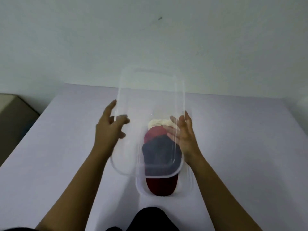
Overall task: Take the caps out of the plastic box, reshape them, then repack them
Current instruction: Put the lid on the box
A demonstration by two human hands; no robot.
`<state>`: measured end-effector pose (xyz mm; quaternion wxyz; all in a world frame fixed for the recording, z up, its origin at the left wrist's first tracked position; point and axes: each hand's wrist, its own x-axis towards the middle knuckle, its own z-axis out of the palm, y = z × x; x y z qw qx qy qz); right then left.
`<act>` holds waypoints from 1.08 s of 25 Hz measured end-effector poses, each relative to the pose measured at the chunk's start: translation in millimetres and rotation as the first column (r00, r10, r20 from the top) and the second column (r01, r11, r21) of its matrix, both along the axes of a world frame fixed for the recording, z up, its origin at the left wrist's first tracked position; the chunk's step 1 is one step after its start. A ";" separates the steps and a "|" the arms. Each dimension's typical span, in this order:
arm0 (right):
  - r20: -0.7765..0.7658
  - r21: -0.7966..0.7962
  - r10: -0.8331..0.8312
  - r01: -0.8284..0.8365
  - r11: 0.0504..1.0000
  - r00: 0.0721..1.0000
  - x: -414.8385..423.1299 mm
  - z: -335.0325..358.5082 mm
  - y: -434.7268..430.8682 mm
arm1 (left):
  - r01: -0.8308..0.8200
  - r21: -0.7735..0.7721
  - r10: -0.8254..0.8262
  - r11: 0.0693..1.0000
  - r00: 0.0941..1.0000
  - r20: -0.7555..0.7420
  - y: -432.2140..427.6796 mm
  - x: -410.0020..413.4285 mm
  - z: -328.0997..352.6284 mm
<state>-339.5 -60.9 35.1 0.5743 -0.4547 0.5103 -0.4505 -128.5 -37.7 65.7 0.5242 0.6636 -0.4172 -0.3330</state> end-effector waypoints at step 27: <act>-0.407 0.266 0.008 0.110 0.958 0.913 -43.5 -88.5 20.1 | 0.138 0.384 -0.259 0.913 0.923 0.284 0.8 -60.4 -140.0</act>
